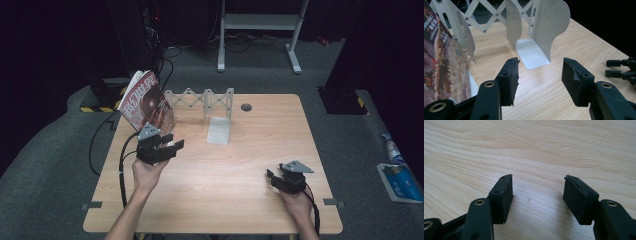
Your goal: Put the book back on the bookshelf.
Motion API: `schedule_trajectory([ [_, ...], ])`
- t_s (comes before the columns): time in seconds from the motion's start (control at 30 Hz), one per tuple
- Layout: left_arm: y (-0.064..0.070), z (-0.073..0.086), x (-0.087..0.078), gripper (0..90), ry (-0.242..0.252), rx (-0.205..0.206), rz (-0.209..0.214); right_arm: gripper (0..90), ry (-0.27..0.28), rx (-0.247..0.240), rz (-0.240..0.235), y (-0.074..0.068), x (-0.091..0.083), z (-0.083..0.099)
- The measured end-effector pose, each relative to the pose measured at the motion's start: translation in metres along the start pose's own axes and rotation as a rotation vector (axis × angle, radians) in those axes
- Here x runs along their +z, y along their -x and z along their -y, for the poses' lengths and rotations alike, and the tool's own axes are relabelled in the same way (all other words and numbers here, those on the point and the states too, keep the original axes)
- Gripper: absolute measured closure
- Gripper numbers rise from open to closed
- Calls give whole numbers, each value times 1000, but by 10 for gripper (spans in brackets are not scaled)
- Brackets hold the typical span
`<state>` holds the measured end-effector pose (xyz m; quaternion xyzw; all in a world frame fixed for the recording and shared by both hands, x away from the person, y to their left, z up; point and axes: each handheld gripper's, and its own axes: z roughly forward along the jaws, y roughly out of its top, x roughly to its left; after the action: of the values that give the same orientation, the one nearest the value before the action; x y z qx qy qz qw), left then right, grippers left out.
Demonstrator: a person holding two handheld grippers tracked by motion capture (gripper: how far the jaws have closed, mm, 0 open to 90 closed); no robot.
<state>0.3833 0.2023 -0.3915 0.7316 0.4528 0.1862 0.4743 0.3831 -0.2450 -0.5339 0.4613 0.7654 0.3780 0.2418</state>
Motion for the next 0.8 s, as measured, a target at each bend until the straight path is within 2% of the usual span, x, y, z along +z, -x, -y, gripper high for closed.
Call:
schedule_trajectory([
  [0.13,0,4,2,456,-1,-15,5,408,0,0,0,0,0,0],
  [0.8,3,19,16,446,-38,-40,34,407,0,2,0,0,0,0],
])
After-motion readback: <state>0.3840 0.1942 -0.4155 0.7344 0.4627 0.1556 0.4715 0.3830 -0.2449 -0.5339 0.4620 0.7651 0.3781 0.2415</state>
